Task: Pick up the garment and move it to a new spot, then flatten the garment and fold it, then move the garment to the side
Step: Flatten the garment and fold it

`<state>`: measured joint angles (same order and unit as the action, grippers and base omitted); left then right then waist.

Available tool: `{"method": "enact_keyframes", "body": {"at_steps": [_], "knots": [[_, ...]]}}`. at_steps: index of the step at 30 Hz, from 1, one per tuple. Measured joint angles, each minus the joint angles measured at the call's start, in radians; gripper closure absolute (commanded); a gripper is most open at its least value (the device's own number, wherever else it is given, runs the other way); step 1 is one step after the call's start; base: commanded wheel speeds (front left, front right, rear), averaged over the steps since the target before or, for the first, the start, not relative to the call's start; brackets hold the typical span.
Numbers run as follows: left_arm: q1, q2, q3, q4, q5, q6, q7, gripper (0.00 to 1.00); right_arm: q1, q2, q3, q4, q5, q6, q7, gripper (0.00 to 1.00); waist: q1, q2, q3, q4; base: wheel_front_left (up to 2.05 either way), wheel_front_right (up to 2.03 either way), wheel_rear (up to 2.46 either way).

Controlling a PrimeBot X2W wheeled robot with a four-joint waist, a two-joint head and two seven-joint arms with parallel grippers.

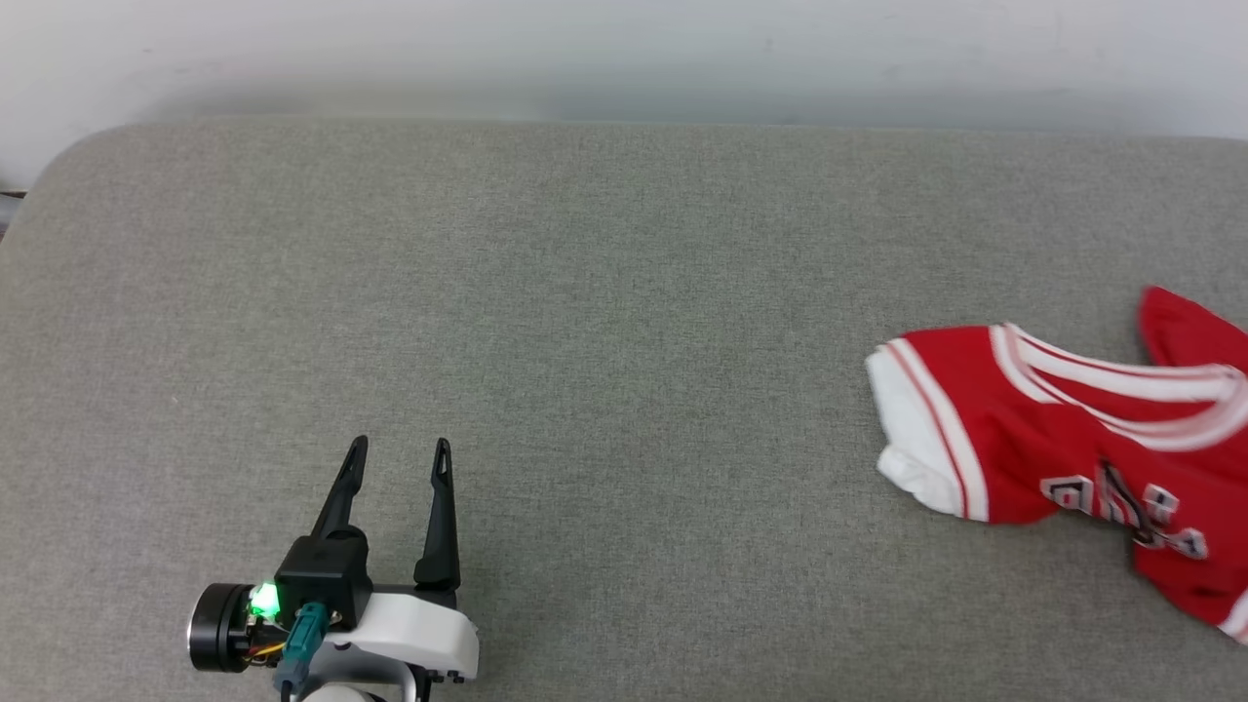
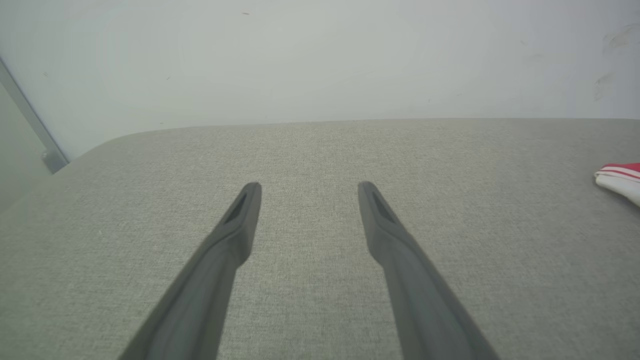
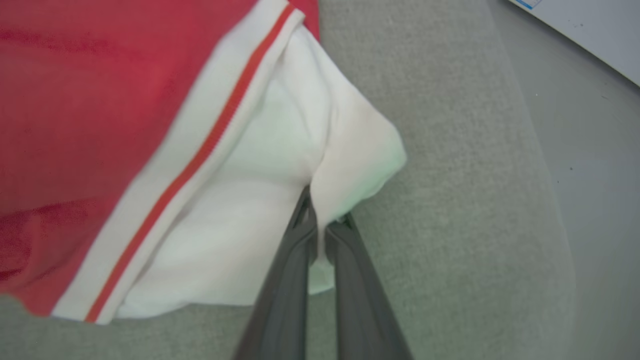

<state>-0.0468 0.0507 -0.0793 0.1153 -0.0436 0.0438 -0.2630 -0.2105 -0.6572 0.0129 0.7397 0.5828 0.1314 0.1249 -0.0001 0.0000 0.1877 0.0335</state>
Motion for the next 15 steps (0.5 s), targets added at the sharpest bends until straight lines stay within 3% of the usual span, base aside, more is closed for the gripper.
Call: {"method": "enact_keyframes", "body": {"at_steps": [9,10,11,15], "knots": [[-0.005,0.0,0.001,0.005,0.0,0.0,0.0,0.0,0.017,0.047,-0.055,0.169,0.034,0.0,0.019,1.0,0.0,0.0,0.005,0.01,0.0,0.0,0.0],[-0.005,0.0,0.002,0.006,0.0,0.0,0.0,0.0,0.015,0.051,-0.06,0.176,0.034,0.0,0.004,0.6,0.0,0.0,0.003,0.01,0.0,0.0,0.0],[-0.005,0.0,0.005,0.006,0.001,0.0,0.0,0.0,0.012,0.053,-0.062,0.18,0.033,0.0,-0.016,0.0,0.0,0.0,0.0,0.009,0.0,0.0,0.0],[0.001,0.0,0.012,0.004,0.007,0.0,0.0,0.0,-0.009,0.055,-0.09,0.173,0.02,0.0,-0.125,0.0,0.0,0.0,-0.014,0.002,0.0,0.0,0.0]]}}
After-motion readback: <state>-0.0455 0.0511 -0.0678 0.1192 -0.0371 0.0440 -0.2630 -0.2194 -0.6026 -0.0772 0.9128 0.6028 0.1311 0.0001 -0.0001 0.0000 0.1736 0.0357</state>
